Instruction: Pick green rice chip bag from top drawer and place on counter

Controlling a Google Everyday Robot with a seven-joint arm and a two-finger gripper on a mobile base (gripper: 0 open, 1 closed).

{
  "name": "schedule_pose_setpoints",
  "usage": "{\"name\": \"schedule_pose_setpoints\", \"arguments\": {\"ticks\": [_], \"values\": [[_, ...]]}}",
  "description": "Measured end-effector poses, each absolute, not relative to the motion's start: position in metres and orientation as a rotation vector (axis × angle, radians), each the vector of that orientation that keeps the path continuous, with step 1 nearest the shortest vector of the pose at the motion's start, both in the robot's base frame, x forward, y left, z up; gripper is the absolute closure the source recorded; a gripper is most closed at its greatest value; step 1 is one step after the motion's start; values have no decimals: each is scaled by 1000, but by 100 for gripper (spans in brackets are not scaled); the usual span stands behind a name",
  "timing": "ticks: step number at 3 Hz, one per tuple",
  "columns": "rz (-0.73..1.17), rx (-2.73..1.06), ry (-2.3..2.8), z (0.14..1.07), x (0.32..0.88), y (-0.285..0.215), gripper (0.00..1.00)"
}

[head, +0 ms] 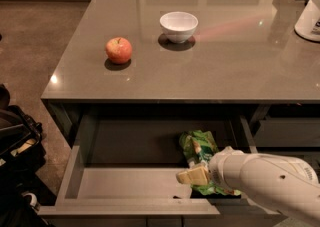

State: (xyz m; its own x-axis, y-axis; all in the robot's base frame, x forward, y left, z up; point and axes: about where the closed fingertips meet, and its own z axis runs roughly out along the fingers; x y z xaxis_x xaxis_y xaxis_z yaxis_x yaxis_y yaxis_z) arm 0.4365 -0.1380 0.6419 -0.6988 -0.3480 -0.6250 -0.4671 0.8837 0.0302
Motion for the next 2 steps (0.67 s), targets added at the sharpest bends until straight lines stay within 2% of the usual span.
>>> {"name": "schedule_pose_setpoints", "arguments": {"ticks": [2], "values": [[288,-522,2435,620,434,-132,0]]}}
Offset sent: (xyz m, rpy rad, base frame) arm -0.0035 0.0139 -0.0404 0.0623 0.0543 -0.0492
